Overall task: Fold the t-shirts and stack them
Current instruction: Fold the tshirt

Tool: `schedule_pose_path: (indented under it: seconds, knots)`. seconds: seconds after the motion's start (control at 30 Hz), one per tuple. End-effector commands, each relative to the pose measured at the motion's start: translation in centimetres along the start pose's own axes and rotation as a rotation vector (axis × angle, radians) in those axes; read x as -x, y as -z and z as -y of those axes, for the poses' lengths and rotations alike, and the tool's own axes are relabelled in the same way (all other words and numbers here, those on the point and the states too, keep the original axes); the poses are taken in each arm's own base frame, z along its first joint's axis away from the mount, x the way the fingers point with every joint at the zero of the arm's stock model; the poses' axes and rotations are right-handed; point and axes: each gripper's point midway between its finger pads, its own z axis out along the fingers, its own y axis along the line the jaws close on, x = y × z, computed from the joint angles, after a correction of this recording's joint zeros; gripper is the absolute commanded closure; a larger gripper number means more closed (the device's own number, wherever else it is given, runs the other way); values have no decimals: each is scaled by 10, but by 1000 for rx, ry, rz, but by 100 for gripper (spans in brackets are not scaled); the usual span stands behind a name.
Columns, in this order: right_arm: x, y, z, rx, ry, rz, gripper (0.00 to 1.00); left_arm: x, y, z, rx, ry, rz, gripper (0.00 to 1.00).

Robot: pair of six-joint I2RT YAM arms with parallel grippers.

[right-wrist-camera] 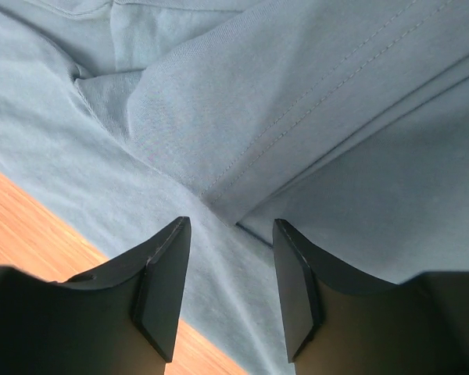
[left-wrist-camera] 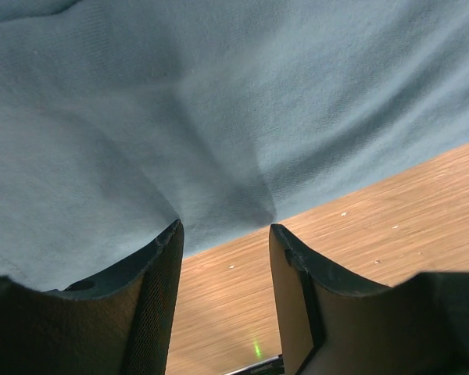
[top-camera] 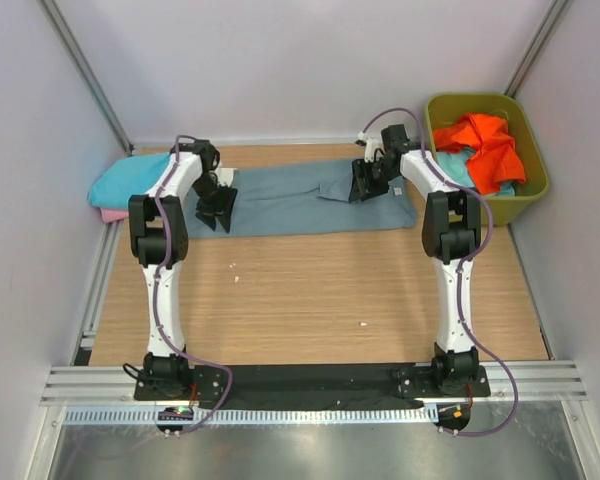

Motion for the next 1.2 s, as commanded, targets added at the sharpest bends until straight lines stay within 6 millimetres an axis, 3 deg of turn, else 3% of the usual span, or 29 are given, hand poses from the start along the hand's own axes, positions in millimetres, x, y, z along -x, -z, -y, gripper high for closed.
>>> schedule_pose_path:
  seconds: [0.0,0.47,0.57,0.67,0.8,0.9,1.03,1.07,1.1,1.13,1.17]
  knots:
    - [11,9,-10,33,-12,32,48,-3,-1,1,-6,-2,-6,51]
    - [15,-3,-12,67,-19,39,64,-3,4,3,23,-26,1,52]
    - [18,-4,-17,78,-13,45,85,-3,4,2,28,-26,0,51]
    - [23,-4,-17,74,-4,61,90,-3,5,2,32,-26,3,52]
    - [39,1,-20,73,21,100,94,-5,4,2,30,-25,-5,52]
    - [80,18,-33,73,83,205,97,-5,4,2,32,-27,-4,52]
    - [123,20,-46,93,121,330,97,-10,8,3,31,-28,-9,52]
    - [121,6,-45,108,104,324,96,-12,8,4,33,-31,-13,52]
    - [134,10,-50,115,125,359,75,-13,8,3,37,-32,-14,52]
    - [137,5,-55,122,128,369,63,-16,8,3,40,-32,-23,52]
    - [143,7,-59,125,131,387,58,-16,12,4,43,-33,-17,52]
